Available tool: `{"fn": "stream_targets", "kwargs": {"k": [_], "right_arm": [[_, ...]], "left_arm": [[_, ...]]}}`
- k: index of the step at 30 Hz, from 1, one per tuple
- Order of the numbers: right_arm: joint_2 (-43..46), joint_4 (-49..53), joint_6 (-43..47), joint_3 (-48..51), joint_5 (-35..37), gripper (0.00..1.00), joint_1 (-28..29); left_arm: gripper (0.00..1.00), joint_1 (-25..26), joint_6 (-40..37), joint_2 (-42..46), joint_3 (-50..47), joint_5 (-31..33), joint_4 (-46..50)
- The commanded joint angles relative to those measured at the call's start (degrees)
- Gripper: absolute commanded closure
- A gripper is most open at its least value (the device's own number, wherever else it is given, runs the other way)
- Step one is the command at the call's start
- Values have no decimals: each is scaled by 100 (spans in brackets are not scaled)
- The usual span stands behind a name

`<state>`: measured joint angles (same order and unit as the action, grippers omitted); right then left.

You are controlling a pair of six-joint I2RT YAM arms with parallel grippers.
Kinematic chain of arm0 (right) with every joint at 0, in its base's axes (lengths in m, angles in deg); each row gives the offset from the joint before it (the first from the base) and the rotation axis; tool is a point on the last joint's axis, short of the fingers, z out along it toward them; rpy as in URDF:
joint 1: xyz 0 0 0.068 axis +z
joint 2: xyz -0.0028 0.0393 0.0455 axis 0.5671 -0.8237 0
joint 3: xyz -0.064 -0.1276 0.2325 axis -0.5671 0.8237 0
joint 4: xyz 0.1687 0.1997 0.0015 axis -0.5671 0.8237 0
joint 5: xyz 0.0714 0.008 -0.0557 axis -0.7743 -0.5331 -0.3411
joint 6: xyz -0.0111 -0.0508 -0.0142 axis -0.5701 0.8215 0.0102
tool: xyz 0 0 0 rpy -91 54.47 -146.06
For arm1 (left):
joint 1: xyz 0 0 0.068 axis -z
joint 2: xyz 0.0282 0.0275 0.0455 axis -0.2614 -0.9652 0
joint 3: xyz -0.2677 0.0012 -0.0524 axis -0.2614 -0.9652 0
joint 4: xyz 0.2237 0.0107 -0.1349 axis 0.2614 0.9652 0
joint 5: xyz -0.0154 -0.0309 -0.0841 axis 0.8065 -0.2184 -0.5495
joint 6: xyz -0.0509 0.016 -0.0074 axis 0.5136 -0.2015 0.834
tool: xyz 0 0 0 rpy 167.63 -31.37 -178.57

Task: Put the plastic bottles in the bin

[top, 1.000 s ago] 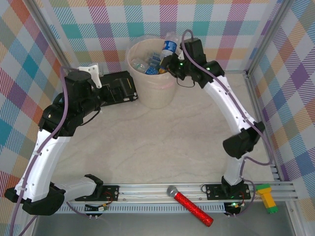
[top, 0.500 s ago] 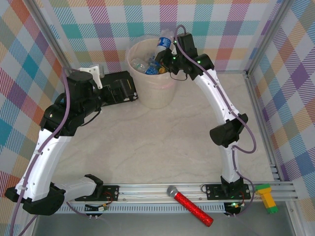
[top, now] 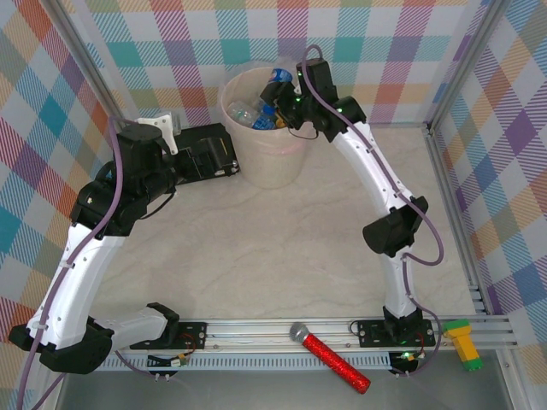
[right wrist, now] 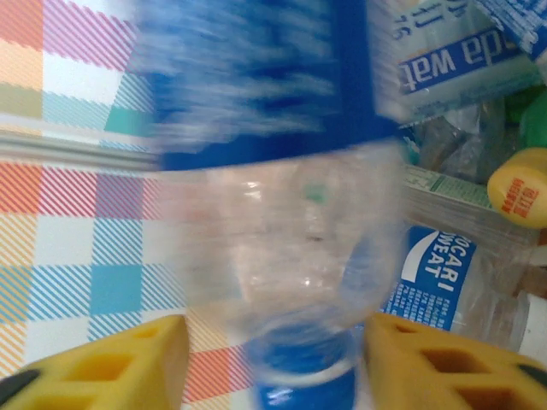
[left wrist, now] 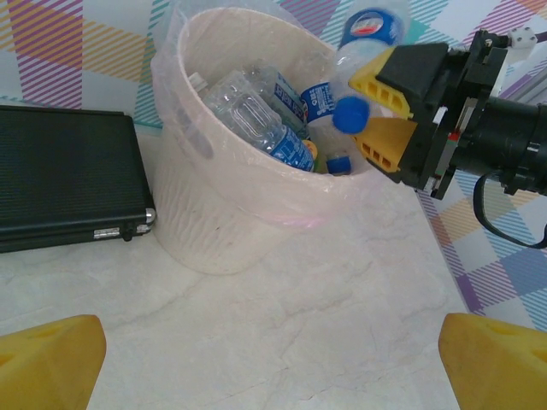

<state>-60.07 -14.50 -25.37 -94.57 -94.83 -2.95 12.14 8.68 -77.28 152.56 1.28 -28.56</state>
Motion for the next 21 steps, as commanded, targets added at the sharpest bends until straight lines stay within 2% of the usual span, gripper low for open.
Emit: {"fn": "stream_targets", "kwargs": {"k": [1, 21], "right_arm": [[-129, -135, -112, -104, -22, 40, 40], [173, 183, 890, -140, 558, 41, 40]], "left_arm": [[0, 4, -135, 0, 33, 83, 45], [1, -31, -171, -119, 1, 10, -32]]}}
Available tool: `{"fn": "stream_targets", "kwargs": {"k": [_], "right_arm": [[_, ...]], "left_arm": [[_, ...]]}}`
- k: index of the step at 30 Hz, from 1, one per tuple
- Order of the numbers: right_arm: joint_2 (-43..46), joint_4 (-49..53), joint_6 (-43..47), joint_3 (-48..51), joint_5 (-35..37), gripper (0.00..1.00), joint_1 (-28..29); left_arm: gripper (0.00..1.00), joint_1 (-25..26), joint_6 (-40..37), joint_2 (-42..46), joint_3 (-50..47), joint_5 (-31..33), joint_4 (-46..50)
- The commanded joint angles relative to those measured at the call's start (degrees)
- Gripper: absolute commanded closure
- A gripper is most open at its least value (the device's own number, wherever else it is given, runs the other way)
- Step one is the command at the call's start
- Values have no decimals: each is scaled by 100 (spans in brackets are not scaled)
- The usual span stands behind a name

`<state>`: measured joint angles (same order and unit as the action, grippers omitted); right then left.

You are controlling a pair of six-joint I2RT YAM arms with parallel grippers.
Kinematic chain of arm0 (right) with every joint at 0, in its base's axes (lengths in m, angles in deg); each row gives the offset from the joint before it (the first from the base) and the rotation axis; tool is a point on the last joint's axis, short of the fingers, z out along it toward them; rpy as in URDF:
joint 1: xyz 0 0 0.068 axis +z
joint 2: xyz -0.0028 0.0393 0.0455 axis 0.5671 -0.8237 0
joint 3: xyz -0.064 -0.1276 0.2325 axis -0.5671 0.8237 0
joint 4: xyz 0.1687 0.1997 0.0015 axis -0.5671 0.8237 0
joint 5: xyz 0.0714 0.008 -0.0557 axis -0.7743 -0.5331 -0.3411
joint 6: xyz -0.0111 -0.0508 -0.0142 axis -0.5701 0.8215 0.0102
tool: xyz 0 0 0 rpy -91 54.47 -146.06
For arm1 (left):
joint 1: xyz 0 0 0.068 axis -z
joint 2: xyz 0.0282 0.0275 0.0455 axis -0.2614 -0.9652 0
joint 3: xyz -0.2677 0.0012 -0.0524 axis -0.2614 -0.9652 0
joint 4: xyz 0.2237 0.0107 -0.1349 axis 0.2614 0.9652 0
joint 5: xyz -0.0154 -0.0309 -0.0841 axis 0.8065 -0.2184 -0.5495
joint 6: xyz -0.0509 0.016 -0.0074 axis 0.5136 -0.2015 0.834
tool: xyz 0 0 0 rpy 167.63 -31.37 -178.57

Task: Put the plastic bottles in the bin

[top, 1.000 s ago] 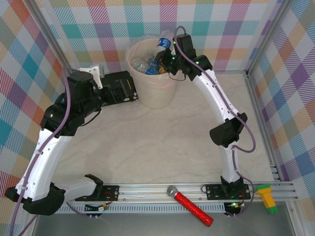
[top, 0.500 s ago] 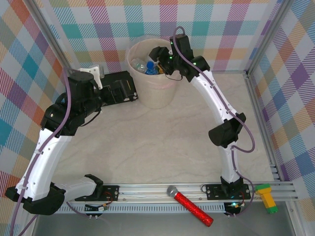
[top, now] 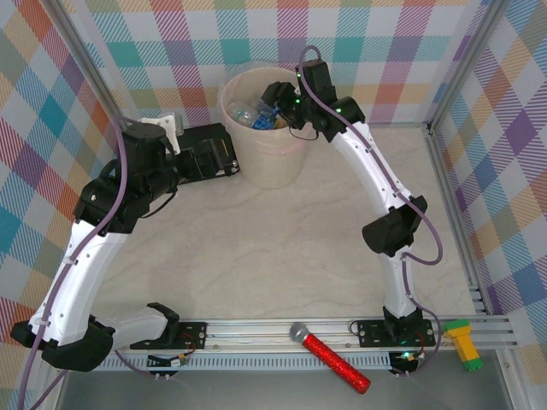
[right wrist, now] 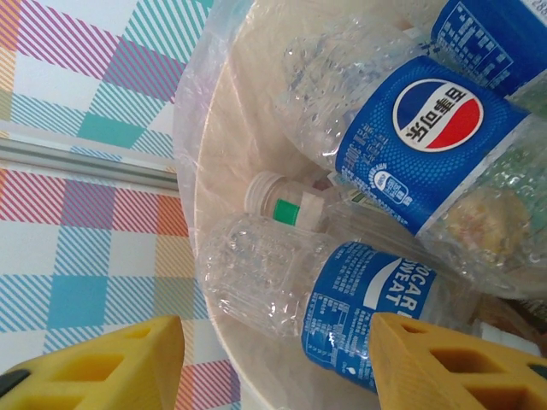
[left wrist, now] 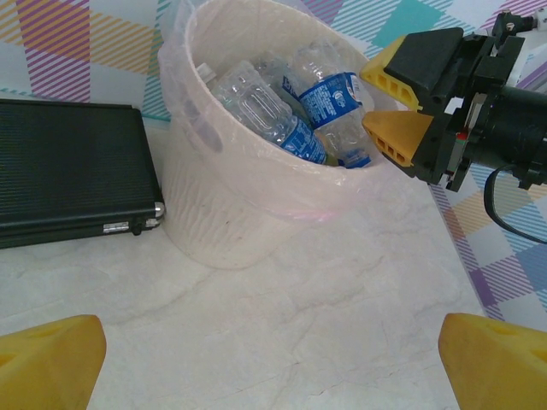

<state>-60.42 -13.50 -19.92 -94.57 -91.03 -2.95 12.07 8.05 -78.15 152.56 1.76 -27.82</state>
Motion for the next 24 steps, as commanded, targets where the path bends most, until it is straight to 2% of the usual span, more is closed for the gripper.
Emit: {"fn": "stream_targets", "kwargs": {"k": [1, 8, 16, 19, 20, 24], "right_arm": [[231, 73, 417, -140, 204, 40, 40], [329, -37, 988, -140, 201, 35, 31], [971, 74, 1913, 157, 413, 18, -15], [1476, -27, 2124, 798, 497, 10, -89], [1710, -113, 2226, 1147, 556, 1, -117], [2806, -709, 2569, 2885, 996, 1, -204]], "left_arm": [[0, -24, -99, -41, 1, -38, -111], [0, -25, -107, -74, 10, -35, -100], [1, -113, -166, -74, -72, 200, -54], [0, -185, -160, -56, -251, 429, -71], [0, -220, -133, -43, -344, 540, -84], [1, -343, -107, 201, -951, 1048, -373]]}}
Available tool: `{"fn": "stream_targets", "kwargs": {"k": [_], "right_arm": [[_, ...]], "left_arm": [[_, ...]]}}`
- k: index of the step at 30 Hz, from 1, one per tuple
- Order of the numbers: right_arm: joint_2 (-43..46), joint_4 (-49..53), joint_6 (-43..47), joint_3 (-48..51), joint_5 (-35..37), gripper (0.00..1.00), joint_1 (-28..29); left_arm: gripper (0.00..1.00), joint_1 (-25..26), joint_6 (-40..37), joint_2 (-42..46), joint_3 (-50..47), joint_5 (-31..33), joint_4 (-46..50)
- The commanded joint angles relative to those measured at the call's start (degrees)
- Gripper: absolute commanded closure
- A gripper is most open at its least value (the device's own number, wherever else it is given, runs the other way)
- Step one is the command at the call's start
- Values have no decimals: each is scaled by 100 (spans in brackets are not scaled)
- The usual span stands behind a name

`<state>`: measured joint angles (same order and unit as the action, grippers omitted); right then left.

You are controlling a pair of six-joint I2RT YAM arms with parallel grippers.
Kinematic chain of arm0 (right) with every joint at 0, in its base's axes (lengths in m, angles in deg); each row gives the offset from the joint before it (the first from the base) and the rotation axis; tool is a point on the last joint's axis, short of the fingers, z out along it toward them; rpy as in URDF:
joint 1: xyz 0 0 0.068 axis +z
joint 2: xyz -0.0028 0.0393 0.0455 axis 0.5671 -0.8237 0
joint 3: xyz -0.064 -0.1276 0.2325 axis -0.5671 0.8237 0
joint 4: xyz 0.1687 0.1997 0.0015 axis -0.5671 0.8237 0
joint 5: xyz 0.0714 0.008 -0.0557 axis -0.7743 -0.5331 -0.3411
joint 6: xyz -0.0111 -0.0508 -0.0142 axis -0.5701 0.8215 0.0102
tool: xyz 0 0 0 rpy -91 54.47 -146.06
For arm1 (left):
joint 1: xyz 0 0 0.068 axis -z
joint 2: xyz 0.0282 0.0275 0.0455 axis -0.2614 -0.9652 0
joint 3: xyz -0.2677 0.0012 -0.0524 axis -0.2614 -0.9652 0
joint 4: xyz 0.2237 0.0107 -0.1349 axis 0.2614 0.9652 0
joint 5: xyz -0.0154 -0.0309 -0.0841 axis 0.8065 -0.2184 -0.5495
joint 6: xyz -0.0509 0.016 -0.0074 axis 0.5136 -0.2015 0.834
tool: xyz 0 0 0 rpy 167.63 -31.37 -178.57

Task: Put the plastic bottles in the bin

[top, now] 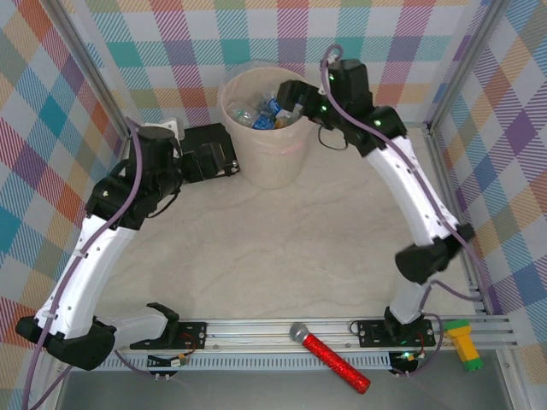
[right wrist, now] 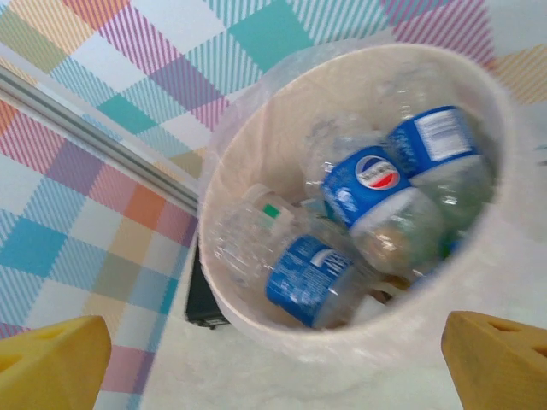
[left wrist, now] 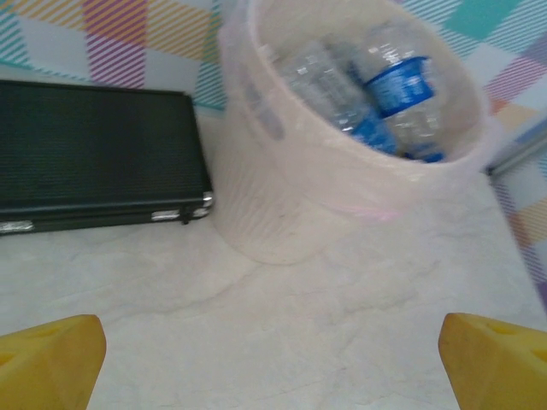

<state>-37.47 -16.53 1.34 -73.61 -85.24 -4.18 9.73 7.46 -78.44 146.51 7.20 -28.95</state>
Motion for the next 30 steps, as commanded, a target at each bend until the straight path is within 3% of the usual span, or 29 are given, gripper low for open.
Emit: {"fn": "stream_targets", "kwargs": {"k": [1, 4, 10, 16, 20, 24, 30], "right_arm": [[778, -558, 477, 1255, 529, 1, -101], [1628, -957, 578, 2584, 871, 1, -230], [2969, -1127, 1033, 4598, 1731, 1, -519], [3915, -1724, 1767, 6540, 2307, 1, -841], [4271, -2898, 2350, 7937, 2722, 1, -964], [4131, -4350, 2989, 9076, 3149, 1, -1107], [3441, -5309, 2871, 9681, 2892, 1, -1624]], "left_arm": [[1, -140, -75, 322, -565, 625, -379], [0, -221, -124, 635, -1284, 998, -825], [1, -264, -10, 1081, -2648, 2373, -1322], [0, -457, -545, 905, -3780, 3331, -2043], [1, -801, -1145, 561, -4571, 3326, -3277], [0, -1207, -1096, 194, -5172, 2674, -4379], [0, -1323, -1433, -791, -5630, 2846, -6102]]}}
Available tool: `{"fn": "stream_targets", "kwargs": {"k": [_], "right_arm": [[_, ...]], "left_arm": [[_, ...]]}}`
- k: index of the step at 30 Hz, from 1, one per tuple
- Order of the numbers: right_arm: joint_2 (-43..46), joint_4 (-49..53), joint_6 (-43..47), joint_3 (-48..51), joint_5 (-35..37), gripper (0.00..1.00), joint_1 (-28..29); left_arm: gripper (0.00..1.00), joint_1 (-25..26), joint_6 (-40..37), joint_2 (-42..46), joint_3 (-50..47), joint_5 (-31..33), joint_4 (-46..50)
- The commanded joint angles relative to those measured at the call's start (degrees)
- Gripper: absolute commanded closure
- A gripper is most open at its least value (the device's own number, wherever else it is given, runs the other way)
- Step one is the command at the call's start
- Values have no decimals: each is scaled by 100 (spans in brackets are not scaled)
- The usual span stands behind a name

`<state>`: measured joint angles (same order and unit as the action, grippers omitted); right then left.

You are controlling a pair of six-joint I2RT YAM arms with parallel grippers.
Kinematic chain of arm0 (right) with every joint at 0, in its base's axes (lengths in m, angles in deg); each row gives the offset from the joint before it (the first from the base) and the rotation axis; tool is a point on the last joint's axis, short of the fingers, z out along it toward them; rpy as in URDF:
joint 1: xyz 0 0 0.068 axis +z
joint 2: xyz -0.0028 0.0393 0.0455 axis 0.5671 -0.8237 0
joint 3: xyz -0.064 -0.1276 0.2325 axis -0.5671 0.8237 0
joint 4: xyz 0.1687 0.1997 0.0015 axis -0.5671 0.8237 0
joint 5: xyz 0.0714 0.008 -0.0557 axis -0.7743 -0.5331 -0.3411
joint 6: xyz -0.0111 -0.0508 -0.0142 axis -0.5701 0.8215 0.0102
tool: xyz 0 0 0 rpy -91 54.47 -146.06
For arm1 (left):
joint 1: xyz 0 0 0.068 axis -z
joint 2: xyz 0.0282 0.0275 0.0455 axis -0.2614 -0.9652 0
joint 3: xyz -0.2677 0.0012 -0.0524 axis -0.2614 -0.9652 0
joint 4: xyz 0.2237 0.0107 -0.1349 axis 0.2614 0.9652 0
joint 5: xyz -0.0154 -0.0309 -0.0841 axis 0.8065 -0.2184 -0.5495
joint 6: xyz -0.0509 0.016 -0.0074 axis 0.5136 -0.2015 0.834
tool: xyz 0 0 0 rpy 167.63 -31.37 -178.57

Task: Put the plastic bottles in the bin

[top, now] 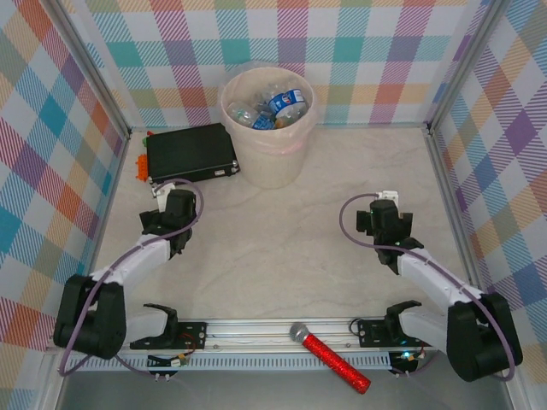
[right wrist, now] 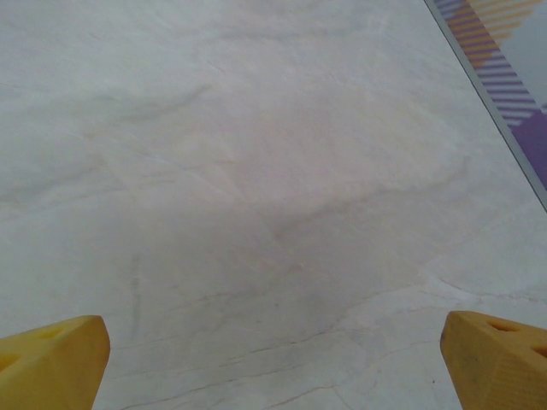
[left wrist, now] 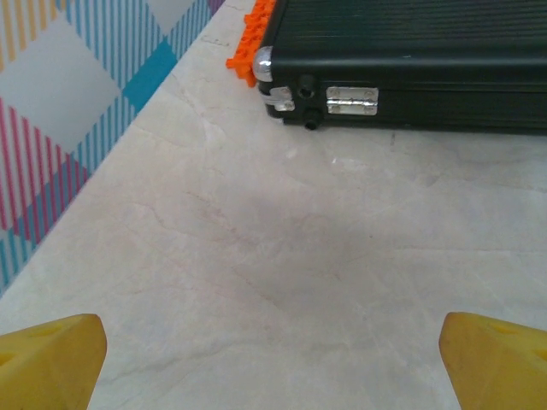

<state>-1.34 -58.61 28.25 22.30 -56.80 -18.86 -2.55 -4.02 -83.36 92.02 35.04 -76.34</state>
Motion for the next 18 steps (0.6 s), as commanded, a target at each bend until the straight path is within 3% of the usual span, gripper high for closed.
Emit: {"fn": "stream_targets", "kwargs": {"k": [1, 8, 12, 18], "right_arm": [[-284, -1228, 168, 139, -27, 1, -220], [-974, -2592, 663, 332, -585, 1, -515], [-1371, -3273, 864, 277, -1054, 1, -734], [-1761, -3972, 656, 254, -1914, 1, -963]], "left_arm": [[0, -104, -363, -459, -214, 40, -1622], [0, -222, -802, -1374, -362, -543, -3223], [1, -521, -1002, -1662, -749, -1657, -4305], [0, -899, -1057, -1795, -1080, -3166, -4912]]}}
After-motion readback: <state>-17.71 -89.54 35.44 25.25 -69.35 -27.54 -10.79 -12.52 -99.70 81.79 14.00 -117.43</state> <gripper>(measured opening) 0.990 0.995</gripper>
